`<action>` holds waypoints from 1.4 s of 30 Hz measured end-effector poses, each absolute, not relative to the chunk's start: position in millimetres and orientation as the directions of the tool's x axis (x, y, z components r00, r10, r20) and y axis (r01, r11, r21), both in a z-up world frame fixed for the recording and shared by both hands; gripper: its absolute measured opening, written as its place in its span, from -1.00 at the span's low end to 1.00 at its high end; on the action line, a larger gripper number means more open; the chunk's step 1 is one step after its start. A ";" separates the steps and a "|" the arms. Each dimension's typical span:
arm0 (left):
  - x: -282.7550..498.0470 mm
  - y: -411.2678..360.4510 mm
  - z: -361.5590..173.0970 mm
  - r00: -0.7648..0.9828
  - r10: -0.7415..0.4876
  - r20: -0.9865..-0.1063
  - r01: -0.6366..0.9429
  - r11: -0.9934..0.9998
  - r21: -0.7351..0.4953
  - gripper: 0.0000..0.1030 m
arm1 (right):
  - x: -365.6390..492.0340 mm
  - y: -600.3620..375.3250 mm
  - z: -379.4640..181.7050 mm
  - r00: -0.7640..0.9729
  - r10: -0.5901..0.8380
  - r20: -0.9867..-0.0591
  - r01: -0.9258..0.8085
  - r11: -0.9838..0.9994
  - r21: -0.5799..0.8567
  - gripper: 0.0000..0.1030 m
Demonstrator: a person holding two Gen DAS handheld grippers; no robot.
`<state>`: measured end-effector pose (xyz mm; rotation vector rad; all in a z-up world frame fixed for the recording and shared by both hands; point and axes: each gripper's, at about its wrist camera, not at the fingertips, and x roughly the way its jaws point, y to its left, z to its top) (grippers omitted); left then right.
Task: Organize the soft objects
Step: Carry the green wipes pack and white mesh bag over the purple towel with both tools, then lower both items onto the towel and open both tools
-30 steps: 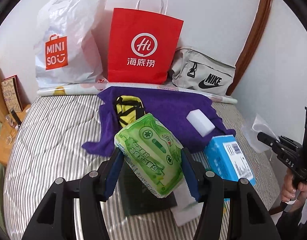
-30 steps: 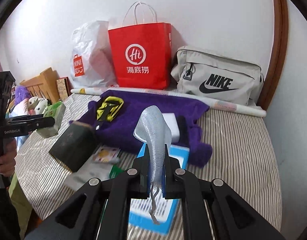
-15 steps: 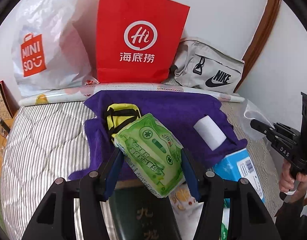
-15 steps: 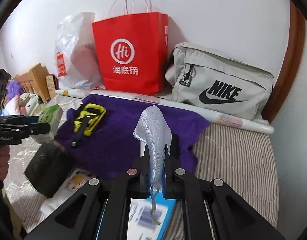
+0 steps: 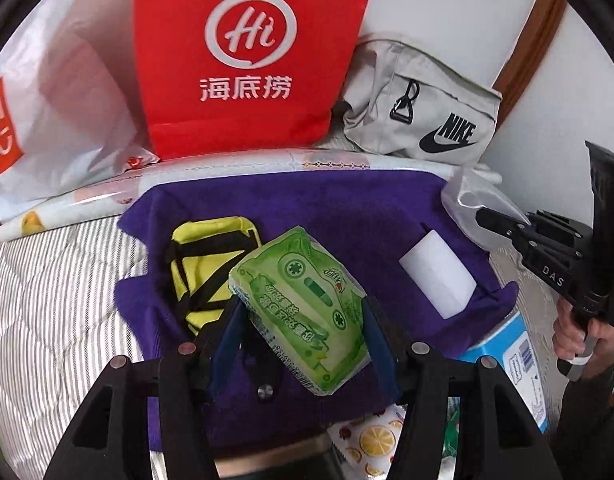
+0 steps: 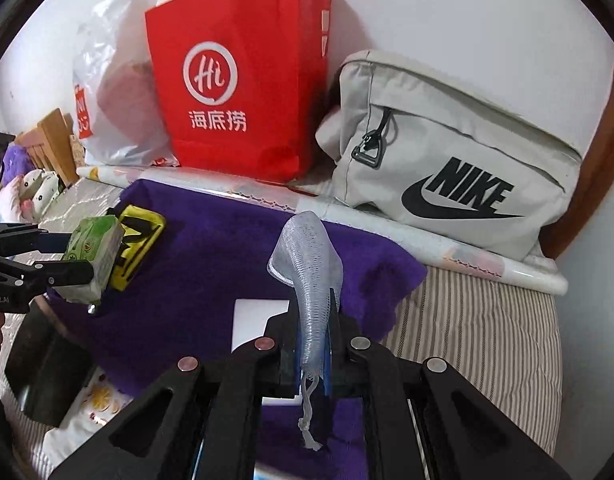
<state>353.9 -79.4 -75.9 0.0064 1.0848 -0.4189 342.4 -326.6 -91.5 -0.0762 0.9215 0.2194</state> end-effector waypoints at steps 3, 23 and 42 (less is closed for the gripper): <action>359.0 -83.9 -79.2 0.391 -0.325 -0.861 0.349 0.918 -0.188 0.09 | 352.6 -324.9 -100.2 0.562 0.165 -0.810 -0.235 0.971 0.035 -0.85; 377.5 -97.5 -97.3 0.332 -0.300 -0.894 0.375 0.912 -0.167 0.15 | 380.7 -317.3 -126.6 0.448 0.266 -0.854 -0.293 0.946 0.141 -0.15; 364.7 -81.6 -83.9 0.360 -0.289 -0.887 0.335 0.927 -0.166 0.46 | 359.9 -319.3 -97.5 0.488 0.294 -0.822 -0.305 0.940 0.156 0.29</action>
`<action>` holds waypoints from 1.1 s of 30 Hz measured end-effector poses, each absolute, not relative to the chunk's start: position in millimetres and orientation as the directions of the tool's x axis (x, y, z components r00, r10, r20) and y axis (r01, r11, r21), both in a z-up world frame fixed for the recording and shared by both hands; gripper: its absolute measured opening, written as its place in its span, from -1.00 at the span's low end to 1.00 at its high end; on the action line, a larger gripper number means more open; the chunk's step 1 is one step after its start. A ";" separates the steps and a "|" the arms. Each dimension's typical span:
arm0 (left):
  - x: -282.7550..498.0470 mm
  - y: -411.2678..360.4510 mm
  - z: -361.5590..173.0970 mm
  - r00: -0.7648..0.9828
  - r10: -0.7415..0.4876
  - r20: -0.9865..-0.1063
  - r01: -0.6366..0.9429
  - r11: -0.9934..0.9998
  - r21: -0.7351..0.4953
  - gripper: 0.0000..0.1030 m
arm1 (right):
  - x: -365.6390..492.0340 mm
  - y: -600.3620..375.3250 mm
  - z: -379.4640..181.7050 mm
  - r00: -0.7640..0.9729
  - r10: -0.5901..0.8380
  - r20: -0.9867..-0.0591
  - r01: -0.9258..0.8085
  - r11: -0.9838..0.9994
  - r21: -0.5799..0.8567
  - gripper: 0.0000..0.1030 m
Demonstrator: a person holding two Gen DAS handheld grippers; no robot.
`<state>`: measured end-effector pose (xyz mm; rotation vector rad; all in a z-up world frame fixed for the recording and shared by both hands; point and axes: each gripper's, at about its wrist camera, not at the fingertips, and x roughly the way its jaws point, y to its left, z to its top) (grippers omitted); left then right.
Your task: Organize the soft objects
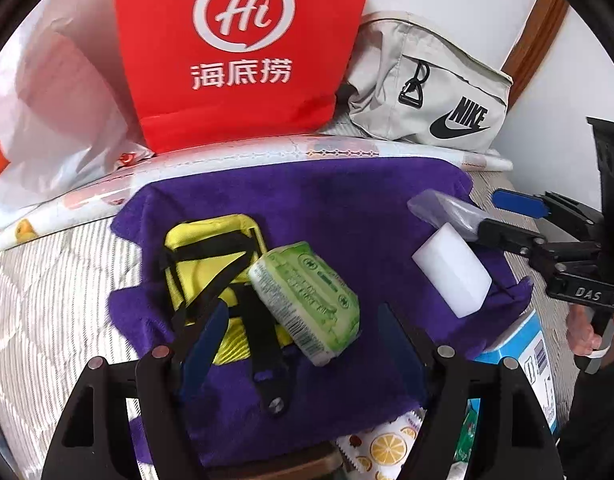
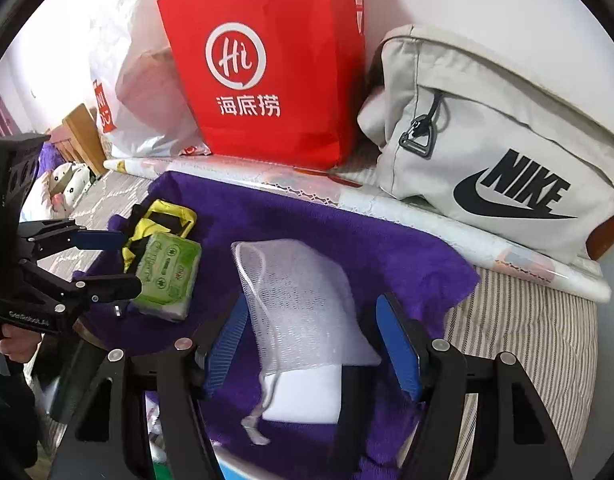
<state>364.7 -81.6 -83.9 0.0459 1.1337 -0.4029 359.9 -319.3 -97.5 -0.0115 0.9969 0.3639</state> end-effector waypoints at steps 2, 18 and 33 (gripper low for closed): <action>360.6 -78.1 -80.0 0.365 -0.289 -0.885 0.329 0.929 -0.168 0.46 | 353.6 -319.9 -91.1 0.495 0.295 -0.817 -0.303 0.940 0.157 0.30; 281.1 -49.1 -31.1 0.438 -0.290 -0.851 0.304 0.939 -0.163 0.46 | 265.6 -317.8 -39.2 0.560 0.316 -0.766 -0.303 0.938 0.166 0.38; 193.9 -11.3 -34.8 0.466 -0.271 -0.842 0.248 0.954 -0.170 0.46 | 172.6 -262.8 -49.2 0.505 0.388 -0.771 -0.411 0.894 0.180 0.18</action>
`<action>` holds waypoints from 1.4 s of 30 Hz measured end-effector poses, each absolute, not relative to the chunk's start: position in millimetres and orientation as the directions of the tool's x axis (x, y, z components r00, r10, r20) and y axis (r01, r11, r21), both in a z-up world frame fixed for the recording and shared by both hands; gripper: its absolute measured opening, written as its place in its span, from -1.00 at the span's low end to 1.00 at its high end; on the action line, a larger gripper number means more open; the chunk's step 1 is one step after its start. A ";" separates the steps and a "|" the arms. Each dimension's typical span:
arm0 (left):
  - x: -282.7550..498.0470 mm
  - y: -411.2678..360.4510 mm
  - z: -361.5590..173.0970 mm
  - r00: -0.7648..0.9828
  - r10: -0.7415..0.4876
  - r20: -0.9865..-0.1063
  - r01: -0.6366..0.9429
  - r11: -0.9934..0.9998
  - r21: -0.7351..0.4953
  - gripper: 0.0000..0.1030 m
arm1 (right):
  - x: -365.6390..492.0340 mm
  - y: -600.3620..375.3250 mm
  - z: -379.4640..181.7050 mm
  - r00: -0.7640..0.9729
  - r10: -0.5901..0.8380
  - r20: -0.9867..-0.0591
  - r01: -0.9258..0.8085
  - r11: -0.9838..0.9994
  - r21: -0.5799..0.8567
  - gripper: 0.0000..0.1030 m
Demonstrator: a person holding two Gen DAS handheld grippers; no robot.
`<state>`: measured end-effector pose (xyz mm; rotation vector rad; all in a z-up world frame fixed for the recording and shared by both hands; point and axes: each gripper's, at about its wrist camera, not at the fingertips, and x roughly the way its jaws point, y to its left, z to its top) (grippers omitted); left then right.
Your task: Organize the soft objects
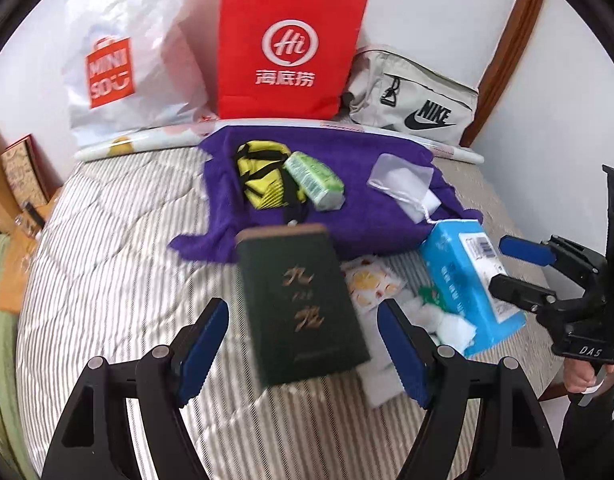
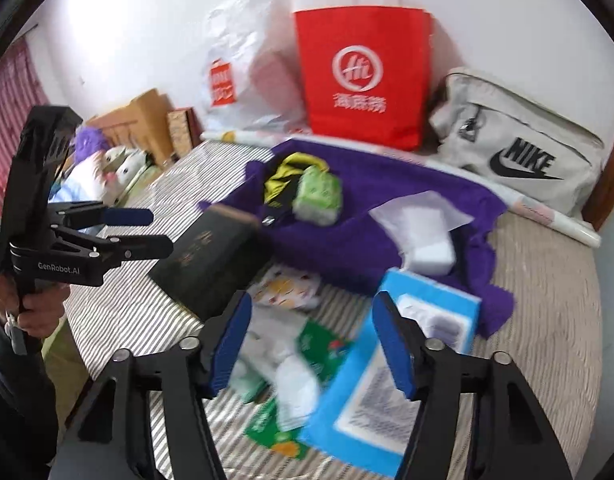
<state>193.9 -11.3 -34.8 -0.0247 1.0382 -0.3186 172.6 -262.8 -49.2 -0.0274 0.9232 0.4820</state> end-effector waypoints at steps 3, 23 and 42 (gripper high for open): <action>182.7 3.6 -38.5 0.483 -0.247 -0.840 0.218 0.963 -0.158 0.46 | 169.2 -243.8 -58.0 0.478 0.401 -0.781 -0.434 0.881 0.187 0.18; 207.0 89.0 -73.4 0.504 -0.226 -0.834 0.103 0.974 -0.202 0.46 | 228.6 -176.3 -129.8 0.341 0.242 -0.908 -0.448 0.891 0.070 0.19; 214.8 100.7 -81.8 0.500 -0.257 -0.827 0.104 0.966 -0.237 0.46 | 249.4 -171.5 -152.0 0.269 0.208 -0.940 -0.453 0.889 0.067 -0.15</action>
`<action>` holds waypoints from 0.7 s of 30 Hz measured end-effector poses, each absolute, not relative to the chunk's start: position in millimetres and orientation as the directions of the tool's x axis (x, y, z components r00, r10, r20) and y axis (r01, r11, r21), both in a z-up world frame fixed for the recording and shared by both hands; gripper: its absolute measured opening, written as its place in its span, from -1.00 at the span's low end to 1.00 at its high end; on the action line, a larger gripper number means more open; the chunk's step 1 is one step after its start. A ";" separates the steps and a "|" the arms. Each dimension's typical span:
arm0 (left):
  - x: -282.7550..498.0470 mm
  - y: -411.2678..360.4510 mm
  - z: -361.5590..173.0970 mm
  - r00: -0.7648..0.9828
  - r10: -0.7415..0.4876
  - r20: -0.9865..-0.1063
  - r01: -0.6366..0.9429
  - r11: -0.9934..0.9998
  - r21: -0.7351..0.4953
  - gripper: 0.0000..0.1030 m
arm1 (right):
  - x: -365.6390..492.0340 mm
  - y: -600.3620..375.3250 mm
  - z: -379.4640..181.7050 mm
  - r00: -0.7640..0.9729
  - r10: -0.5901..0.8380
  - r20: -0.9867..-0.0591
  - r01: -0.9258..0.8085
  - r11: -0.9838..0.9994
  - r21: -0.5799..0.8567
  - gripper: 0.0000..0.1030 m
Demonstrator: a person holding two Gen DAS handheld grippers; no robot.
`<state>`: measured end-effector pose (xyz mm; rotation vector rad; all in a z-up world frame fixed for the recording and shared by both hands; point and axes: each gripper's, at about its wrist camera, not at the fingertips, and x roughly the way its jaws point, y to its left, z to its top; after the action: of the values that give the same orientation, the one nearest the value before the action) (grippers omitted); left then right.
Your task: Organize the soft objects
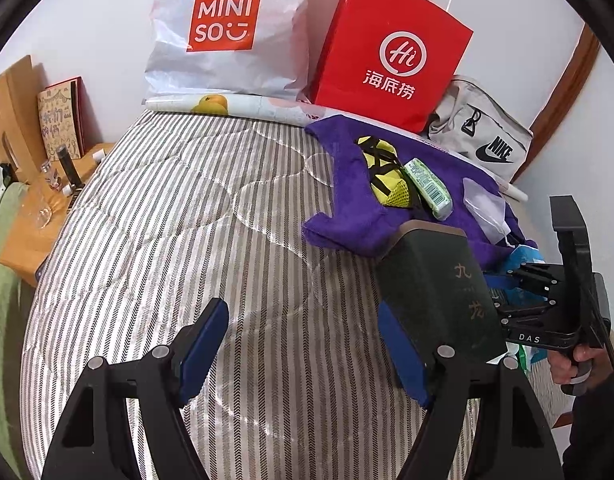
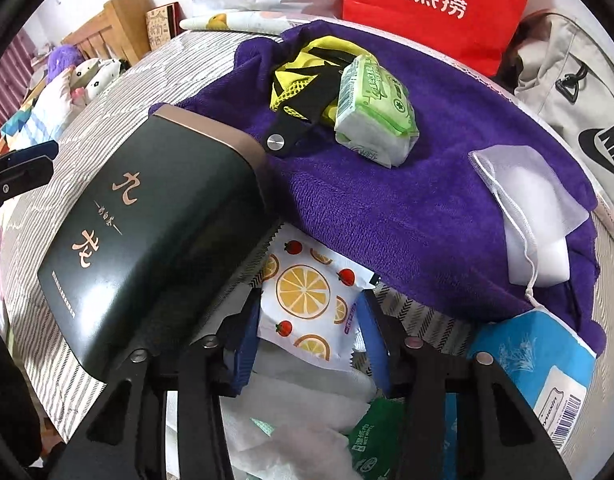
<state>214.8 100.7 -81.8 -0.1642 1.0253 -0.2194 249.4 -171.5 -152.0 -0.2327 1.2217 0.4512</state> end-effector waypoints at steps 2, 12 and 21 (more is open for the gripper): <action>213.0 100.9 -81.2 0.500 -0.259 -0.826 0.106 0.965 -0.238 0.46 | 247.5 -171.8 -148.8 0.276 0.224 -0.935 -0.456 0.886 0.078 -0.32; 201.5 97.6 -75.3 0.503 -0.259 -0.824 0.112 0.965 -0.235 0.46 | 239.3 -183.8 -127.4 0.329 0.254 -0.910 -0.424 0.901 0.098 -0.72; 191.0 85.3 -68.8 0.501 -0.273 -0.821 0.135 0.962 -0.237 0.46 | 229.0 -207.6 -101.5 0.407 0.275 -0.871 -0.374 0.920 0.116 -0.95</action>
<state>191.0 85.3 -68.8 -0.1487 1.0176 -0.2479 229.0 -207.6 -101.5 -0.1022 1.0772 0.4101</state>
